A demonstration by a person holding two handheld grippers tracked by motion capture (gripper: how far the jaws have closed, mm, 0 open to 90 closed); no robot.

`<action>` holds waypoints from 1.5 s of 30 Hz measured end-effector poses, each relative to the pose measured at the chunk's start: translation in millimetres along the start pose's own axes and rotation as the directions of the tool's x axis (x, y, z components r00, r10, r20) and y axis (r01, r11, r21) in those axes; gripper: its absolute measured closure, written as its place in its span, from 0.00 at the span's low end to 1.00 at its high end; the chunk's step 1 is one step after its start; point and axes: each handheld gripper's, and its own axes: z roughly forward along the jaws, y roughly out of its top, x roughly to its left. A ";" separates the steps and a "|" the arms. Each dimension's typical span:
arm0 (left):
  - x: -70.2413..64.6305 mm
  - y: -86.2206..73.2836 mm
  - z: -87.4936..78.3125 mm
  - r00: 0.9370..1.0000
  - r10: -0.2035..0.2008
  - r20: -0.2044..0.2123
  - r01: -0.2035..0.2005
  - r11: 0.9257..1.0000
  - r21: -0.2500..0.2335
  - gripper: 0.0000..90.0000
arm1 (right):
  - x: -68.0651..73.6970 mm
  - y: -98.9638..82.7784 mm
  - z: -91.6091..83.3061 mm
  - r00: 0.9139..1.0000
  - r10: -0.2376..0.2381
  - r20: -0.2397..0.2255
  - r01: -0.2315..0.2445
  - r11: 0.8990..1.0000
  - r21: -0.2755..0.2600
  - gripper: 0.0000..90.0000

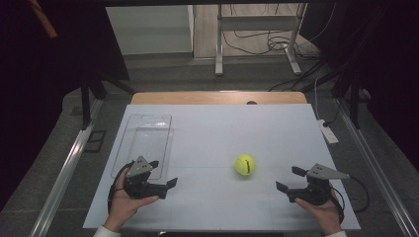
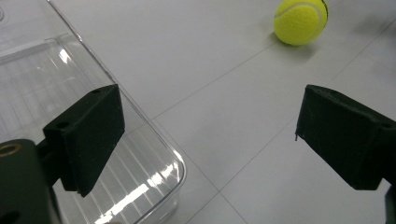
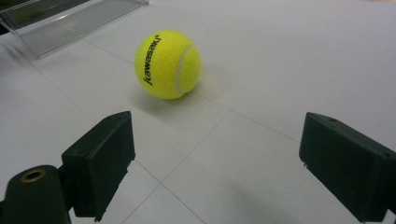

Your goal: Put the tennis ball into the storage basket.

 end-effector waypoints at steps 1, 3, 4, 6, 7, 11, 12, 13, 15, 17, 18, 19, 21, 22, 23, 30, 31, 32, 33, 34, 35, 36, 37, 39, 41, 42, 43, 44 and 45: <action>-0.2 0.5 0.3 1.000 0.000 0.002 0.000 1.000 0.001 0.09 | -0.1 0.0 0.0 1.000 0.001 0.001 -0.001 1.000 0.000 0.12; -0.8 1.7 0.7 1.000 0.002 0.005 -0.002 1.000 0.005 0.09 | -0.1 0.0 0.1 1.000 0.000 0.001 0.000 1.000 0.001 0.12; -1.3 2.6 0.9 1.000 0.003 0.008 -0.003 1.000 0.006 0.09 | -0.1 -0.1 0.2 1.000 0.000 0.002 0.000 1.000 0.002 0.12; -2.0 3.4 1.3 1.000 0.003 0.013 -0.003 1.000 0.007 0.09 | -0.1 -0.1 0.3 1.000 0.000 0.001 0.000 1.000 0.002 0.12; -2.1 4.2 1.5 1.000 0.006 0.014 -0.007 1.000 0.009 0.09 | 0.0 -0.2 0.4 1.000 0.001 0.002 -0.001 1.000 0.003 0.12; -4.7 9.1 3.7 1.000 0.013 0.025 -0.013 1.000 0.014 0.09 | -0.2 -0.2 0.8 1.000 0.001 0.002 -0.001 1.000 0.005 0.12; -4.7 9.1 3.7 1.000 0.013 0.025 -0.013 1.000 0.014 0.09 | -0.3 -0.3 0.8 1.000 0.002 0.002 -0.002 1.000 0.005 0.12; -5.6 10.4 4.5 0.999 0.014 0.030 -0.015 1.000 0.016 0.09 | -0.3 -0.3 0.8 1.000 0.002 0.002 -0.002 1.000 0.005 0.12; -7.0 12.3 5.6 0.999 0.019 0.035 -0.019 1.000 0.017 0.09 | -0.3 -0.4 0.8 1.000 0.004 0.003 -0.004 1.000 0.007 0.12; -7.9 13.9 6.3 0.999 0.022 0.040 -0.023 1.000 0.020 0.09 | -0.3 -0.5 0.7 1.000 0.004 0.003 -0.004 1.000 0.007 0.12; -8.4 14.4 6.5 0.999 0.024 0.043 -0.025 0.999 0.022 0.09 | -0.3 -0.5 0.7 1.000 0.003 0.003 -0.003 1.000 0.007 0.12; -8.9 14.7 6.7 0.999 0.024 0.044 -0.025 0.999 0.024 0.09 | -0.3 -0.5 0.6 1.000 0.003 0.003 -0.003 1.000 0.006 0.12; -9.4 14.9 7.0 0.999 0.025 0.048 -0.026 0.999 0.030 0.09 | -0.3 -0.4 0.2 1.000 0.003 0.003 -0.003 1.000 0.006 0.12; -9.4 15.0 7.3 0.998 0.026 0.048 -0.028 0.999 0.032 0.09 | -0.4 -0.4 0.1 1.000 0.003 0.004 -0.003 1.000 0.005 0.12; -9.3 15.3 7.7 0.998 0.027 0.049 -0.028 0.999 0.034 0.09 | -0.5 -0.5 0.1 1.000 0.003 0.004 -0.003 1.000 0.005 0.12; -11.4 20.1 9.7 0.998 0.031 0.052 -0.033 0.999 0.042 0.09 | -0.2 -0.3 0.7 1.000 0.001 0.005 -0.001 1.000 0.007 0.12; -12.3 21.5 10.3 0.998 0.033 0.053 -0.035 0.998 0.044 0.09 | -0.1 -0.3 0.9 1.000 0.000 0.004 0.000 1.000 0.008 0.12; -13.6 23.5 11.4 0.998 0.037 0.056 -0.040 0.998 0.045 0.09 | 0.0 -0.4 0.9 1.000 0.000 0.004 0.000 1.000 0.008 0.12; -13.6 23.5 11.4 0.998 0.037 0.056 -0.040 0.998 0.045 0.09 | 0.0 -0.4 0.9 1.000 0.000 0.004 0.000 1.000 0.008 0.12; -14.4 24.8 12.1 0.998 0.041 0.057 -0.044 0.998 0.048 0.09 | 0.0 -0.4 0.9 1.000 0.000 0.003 0.000 1.000 0.008 0.12; -15.2 25.9 12.7 0.997 0.043 0.059 -0.046 0.998 0.050 0.09 | 0.1 -0.5 0.9 1.000 0.000 0.004 0.000 1.000 0.009 0.12; -15.9 27.1 13.5 0.997 0.045 0.062 -0.048 0.998 0.050 0.09 | 0.0 -0.5 0.8 1.000 0.000 0.004 0.000 1.000 0.009 0.12; -15.9 27.1 13.5 0.997 0.045 0.062 -0.048 0.998 0.050 0.09 | 0.0 -0.5 0.8 1.000 0.000 0.004 0.000 1.000 0.009 0.12; -17.0 29.3 14.4 0.997 0.048 0.066 -0.052 0.997 0.051 0.09 | 0.0 -0.5 0.8 1.000 0.000 0.003 0.000 1.000 0.009 0.12; -17.9 31.4 15.1 0.996 0.051 0.069 -0.055 0.997 0.052 0.09 | 0.0 -0.6 0.9 1.000 -0.002 0.004 0.002 1.000 0.010 0.12; -18.1 32.0 15.4 0.996 0.054 0.071 -0.058 0.997 0.052 0.09 | 0.0 -0.6 1.0 1.000 -0.003 0.004 0.003 1.000 0.011 0.12; -18.6 32.9 15.8 0.996 0.055 0.071 -0.059 0.997 0.053 0.09 | 0.1 -0.6 1.1 1.000 -0.003 0.004 0.003 1.000 0.011 0.12; -19.3 33.9 16.5 0.996 0.057 0.073 -0.060 0.997 0.052 0.09 | 0.1 -0.6 1.2 1.000 -0.003 0.004 0.003 1.000 0.011 0.12; -19.6 34.7 17.1 0.995 0.060 0.076 -0.064 0.997 0.054 0.09 | 0.1 -0.7 1.3 1.000 -0.003 0.003 0.003 1.000 0.012 0.12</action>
